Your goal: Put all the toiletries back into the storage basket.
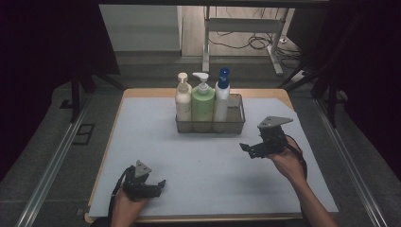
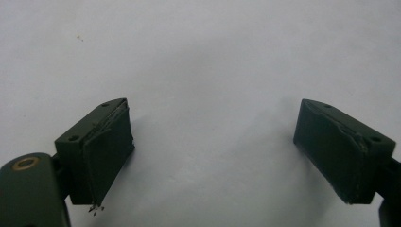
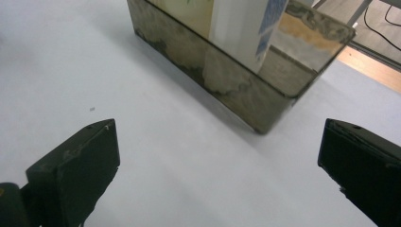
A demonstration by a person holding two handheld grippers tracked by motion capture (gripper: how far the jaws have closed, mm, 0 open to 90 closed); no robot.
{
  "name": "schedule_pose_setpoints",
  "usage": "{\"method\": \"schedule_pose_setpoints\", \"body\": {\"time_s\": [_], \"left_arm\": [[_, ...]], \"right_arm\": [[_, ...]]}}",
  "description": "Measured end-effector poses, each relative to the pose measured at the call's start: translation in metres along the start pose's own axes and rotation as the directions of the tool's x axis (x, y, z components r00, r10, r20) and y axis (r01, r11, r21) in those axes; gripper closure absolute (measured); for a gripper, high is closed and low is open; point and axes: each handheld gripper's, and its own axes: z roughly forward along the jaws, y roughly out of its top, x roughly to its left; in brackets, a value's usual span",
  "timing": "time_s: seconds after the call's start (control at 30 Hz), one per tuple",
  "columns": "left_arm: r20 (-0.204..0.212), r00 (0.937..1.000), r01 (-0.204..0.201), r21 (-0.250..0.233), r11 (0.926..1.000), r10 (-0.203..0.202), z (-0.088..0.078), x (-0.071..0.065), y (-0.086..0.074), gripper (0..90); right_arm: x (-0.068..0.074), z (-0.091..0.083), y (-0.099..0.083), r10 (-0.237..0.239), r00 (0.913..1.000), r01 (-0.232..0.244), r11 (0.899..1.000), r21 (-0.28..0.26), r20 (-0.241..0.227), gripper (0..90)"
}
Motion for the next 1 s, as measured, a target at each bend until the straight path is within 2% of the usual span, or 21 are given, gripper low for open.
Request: {"method": "schedule_pose_setpoints", "body": {"time_s": [0.3,0.4,0.6,0.67,1.0], "left_arm": [[0.000,1.0000,-0.002,-0.001,1.0000,0.002,0.000,0.000,0.000,12.2],[0.000,1.0000,0.002,-0.002,1.0000,-0.002,0.000,0.000,0.000,12.3],[0.000,1.0000,0.002,-0.002,1.0000,-0.002,0.000,0.000,0.000,12.3],[0.000,1.0000,0.001,-0.001,1.0000,-0.001,0.000,0.000,0.000,12.3],[-0.001,1.0000,-0.001,-0.001,1.0000,0.001,0.000,0.000,0.000,12.3]], "right_arm": [[0.002,-0.019,-0.029,0.021,0.9998,-0.021,1.000,0.014,0.004,0.0],[0.002,-0.024,-0.044,0.040,0.9992,-0.040,0.999,0.018,0.007,0.0],[0.003,-0.026,-0.063,0.037,0.9993,-0.037,0.999,0.036,0.011,1.3],[0.005,-0.025,-0.075,0.052,0.9986,-0.052,0.998,0.044,0.014,1.3],[0.014,-0.015,-0.108,0.076,0.9971,-0.077,0.995,0.069,0.010,1.3]]}}
